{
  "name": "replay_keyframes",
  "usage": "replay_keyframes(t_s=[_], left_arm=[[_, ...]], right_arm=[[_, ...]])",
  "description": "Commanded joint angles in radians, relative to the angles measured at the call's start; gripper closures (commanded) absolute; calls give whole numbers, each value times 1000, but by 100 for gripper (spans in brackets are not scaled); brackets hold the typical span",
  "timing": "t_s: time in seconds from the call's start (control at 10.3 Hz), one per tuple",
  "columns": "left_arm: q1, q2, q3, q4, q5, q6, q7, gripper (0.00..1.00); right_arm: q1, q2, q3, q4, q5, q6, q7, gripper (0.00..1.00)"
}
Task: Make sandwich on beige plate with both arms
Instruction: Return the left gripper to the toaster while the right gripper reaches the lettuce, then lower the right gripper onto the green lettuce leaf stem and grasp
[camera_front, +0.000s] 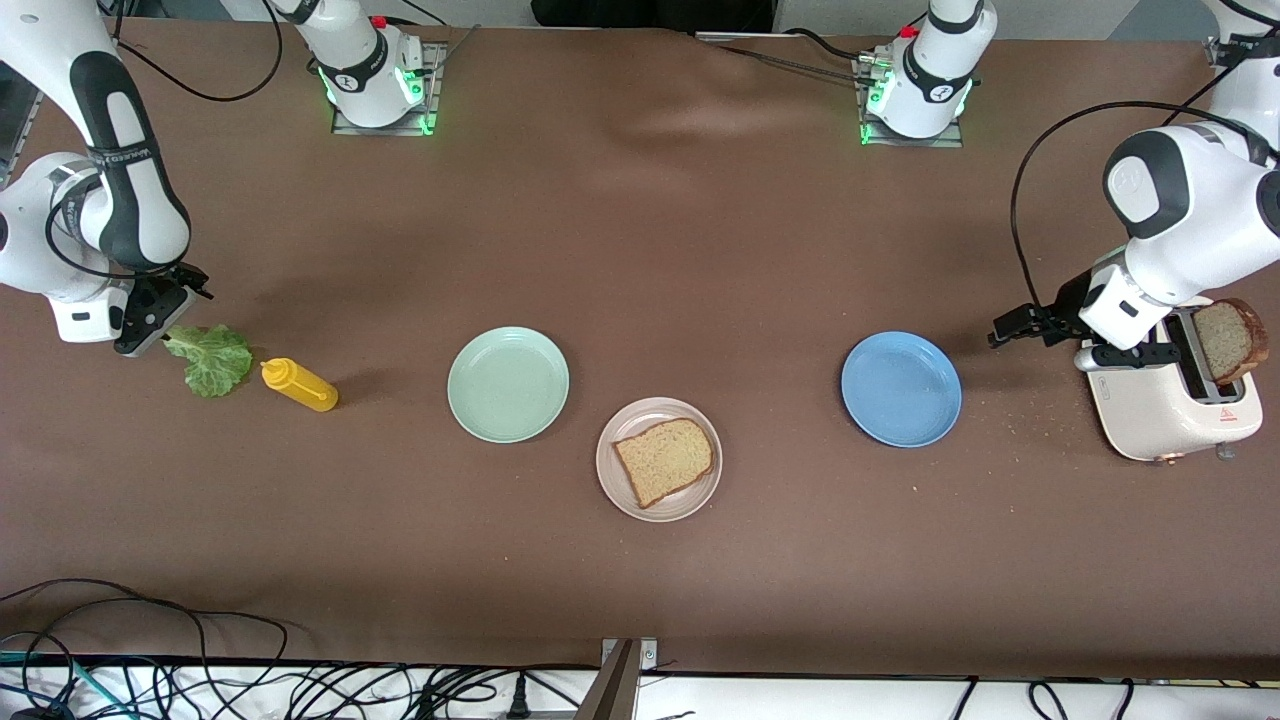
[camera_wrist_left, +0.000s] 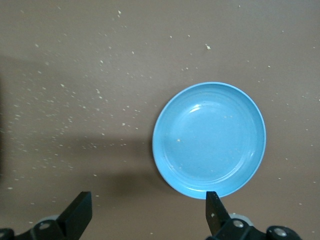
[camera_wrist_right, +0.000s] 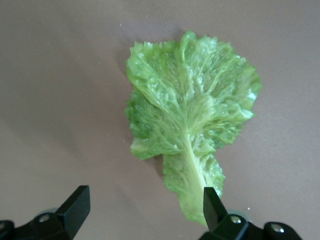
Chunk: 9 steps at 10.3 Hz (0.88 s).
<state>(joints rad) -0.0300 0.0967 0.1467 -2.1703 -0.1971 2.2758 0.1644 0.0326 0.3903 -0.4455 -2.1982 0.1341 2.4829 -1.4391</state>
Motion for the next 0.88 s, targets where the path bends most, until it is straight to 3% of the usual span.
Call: replay_keyframes(t_s=[0.0, 0.29, 0.39, 0.49, 0.58, 0.78], left_arm=[[-13, -37, 8, 58, 160, -79, -11, 0], [-4, -52, 7, 134, 173, -200, -11, 0], [-4, -54, -2, 185, 174, -264, -11, 0], [-2, -57, -19, 222, 174, -315, -11, 0], [1, -57, -36, 263, 174, -367, -11, 0], [1, -57, -61, 338, 176, -458, -11, 0]], right_arm=[[-28, 27, 7, 12, 65, 48, -136, 0], [-48, 76, 7, 51, 88, 91, -228, 0], [-57, 96, 11, 66, 138, 91, -272, 0], [-57, 107, 11, 68, 191, 90, -309, 8], [-57, 114, 11, 68, 222, 90, -335, 21], [-57, 114, 11, 69, 226, 87, -342, 66]])
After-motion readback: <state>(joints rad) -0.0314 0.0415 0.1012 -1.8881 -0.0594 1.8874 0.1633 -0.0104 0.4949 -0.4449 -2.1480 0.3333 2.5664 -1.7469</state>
